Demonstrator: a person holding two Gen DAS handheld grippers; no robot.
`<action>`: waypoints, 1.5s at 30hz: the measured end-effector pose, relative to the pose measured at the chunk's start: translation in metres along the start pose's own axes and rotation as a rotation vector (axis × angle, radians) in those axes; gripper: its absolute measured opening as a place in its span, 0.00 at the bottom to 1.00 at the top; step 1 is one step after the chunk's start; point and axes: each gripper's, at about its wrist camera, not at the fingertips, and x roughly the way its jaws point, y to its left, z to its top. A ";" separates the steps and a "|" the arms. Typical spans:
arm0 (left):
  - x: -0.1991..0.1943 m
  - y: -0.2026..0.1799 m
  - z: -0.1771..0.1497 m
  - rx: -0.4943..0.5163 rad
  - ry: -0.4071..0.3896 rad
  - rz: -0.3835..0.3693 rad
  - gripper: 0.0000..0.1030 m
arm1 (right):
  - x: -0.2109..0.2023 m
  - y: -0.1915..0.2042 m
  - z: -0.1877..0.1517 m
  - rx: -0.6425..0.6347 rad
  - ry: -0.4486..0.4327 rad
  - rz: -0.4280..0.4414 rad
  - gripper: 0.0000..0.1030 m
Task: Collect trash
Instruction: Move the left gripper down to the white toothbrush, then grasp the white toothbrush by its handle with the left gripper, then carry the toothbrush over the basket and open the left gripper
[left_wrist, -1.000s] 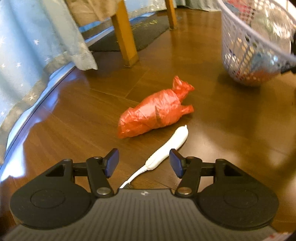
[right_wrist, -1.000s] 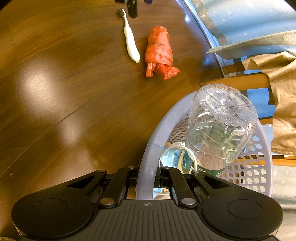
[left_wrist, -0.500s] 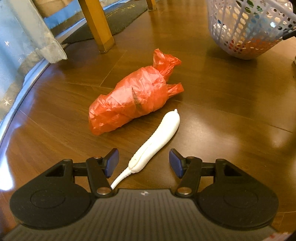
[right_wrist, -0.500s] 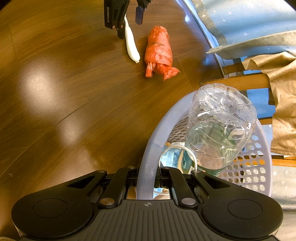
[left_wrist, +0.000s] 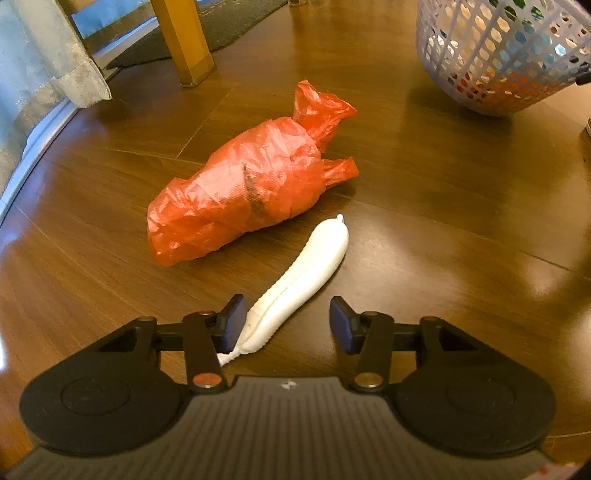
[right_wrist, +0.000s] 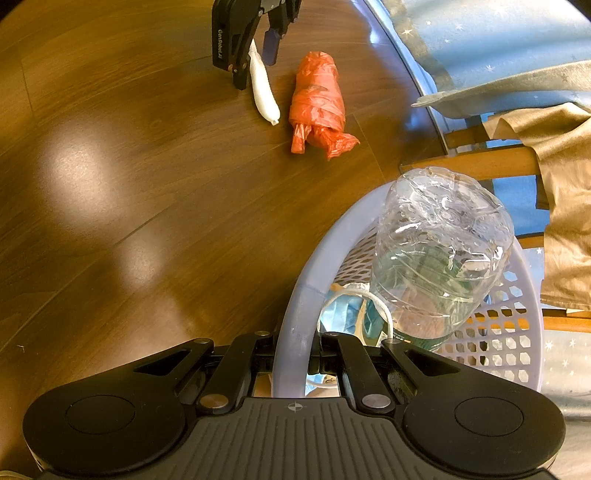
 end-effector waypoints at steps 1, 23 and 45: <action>0.000 -0.001 0.000 0.001 0.003 -0.001 0.40 | 0.000 0.000 0.000 0.000 0.000 0.000 0.02; -0.001 -0.011 0.000 0.022 0.019 0.007 0.15 | -0.001 0.002 -0.001 0.003 -0.001 0.002 0.02; -0.054 -0.026 0.007 -0.011 -0.031 -0.008 0.15 | -0.003 0.003 -0.003 -0.003 -0.004 0.003 0.02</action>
